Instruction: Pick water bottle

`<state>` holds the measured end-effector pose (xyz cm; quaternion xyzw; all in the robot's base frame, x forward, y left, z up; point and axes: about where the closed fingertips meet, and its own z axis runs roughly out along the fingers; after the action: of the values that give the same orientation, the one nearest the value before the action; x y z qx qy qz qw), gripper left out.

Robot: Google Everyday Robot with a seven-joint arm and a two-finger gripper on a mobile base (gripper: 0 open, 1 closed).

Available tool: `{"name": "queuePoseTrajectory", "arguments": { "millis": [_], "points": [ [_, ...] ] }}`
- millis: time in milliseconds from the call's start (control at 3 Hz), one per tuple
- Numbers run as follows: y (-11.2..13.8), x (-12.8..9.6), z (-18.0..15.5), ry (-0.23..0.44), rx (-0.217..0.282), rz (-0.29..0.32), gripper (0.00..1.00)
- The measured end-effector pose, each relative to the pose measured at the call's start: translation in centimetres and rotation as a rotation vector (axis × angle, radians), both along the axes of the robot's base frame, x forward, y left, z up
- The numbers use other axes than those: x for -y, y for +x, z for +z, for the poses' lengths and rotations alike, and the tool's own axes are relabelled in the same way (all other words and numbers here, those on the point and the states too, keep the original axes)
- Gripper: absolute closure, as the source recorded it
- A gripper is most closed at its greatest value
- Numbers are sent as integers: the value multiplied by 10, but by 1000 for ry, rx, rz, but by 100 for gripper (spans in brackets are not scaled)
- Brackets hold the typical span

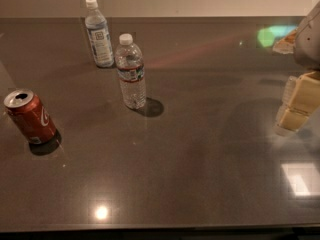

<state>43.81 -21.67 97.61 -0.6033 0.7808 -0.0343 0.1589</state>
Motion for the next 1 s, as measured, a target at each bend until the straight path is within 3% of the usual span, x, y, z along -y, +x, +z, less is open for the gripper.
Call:
{"name": "queuePoseTrajectory", "arguments": {
  "millis": [333,667,1000],
  "points": [
    [0,0,0,0,0,0,0],
    [8,-14,-3,39,-6,23,0],
    [32,-50,-20,140,-18,66,0]
  ]
}}
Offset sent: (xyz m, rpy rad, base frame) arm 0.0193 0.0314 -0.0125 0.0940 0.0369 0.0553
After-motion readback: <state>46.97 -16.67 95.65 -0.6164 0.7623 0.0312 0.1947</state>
